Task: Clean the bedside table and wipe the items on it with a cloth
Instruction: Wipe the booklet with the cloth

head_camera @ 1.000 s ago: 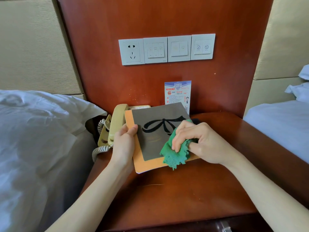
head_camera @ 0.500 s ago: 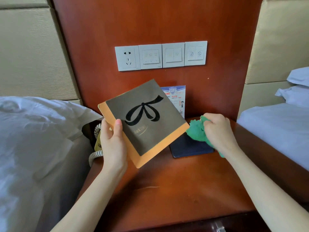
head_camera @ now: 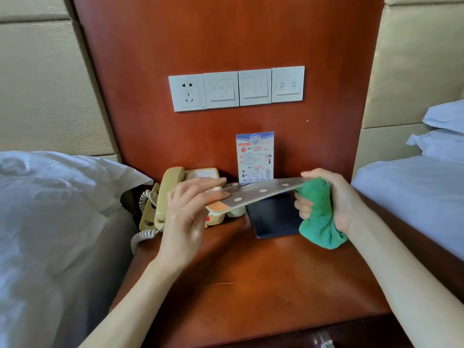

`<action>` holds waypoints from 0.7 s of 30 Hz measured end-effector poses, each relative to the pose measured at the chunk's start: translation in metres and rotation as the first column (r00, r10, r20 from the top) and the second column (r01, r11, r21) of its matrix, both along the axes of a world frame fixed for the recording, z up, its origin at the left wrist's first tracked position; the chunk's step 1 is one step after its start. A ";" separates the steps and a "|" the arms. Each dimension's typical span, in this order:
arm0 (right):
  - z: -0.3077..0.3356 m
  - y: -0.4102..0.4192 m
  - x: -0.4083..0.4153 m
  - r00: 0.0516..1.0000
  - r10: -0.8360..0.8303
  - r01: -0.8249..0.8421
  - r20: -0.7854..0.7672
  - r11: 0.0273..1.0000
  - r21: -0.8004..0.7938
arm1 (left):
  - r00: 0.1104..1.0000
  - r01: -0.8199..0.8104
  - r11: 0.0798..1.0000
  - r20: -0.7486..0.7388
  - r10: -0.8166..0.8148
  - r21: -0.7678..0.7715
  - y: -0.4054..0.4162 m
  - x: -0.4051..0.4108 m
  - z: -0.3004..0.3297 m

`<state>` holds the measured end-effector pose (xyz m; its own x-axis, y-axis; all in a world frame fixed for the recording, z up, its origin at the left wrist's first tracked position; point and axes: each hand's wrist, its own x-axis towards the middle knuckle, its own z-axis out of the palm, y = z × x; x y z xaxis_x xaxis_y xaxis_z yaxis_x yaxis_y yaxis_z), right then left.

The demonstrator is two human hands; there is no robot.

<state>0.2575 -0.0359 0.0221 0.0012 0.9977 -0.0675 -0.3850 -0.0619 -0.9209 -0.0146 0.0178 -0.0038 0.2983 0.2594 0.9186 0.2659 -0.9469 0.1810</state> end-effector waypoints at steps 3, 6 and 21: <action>-0.002 -0.003 -0.001 0.985 -0.013 0.000 0.174 0.997 0.076 | 0.992 -0.046 0.992 0.115 0.060 -0.121 0.007 -0.004 -0.002; -0.002 -0.003 -0.009 0.939 0.029 -0.100 0.341 0.976 0.193 | 0.952 0.123 0.859 0.304 0.039 -0.496 0.010 -0.001 0.000; -0.004 -0.003 -0.015 0.777 -0.050 -0.095 0.627 0.976 0.196 | 0.737 0.674 0.082 0.660 -0.145 -0.734 0.010 -0.007 0.005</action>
<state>0.2427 -0.0385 0.0182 -0.0522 0.9879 0.1459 0.2794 0.1547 -0.9476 -0.0219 0.0280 0.0009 0.4427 0.8837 0.1520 -0.4329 0.0622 0.8993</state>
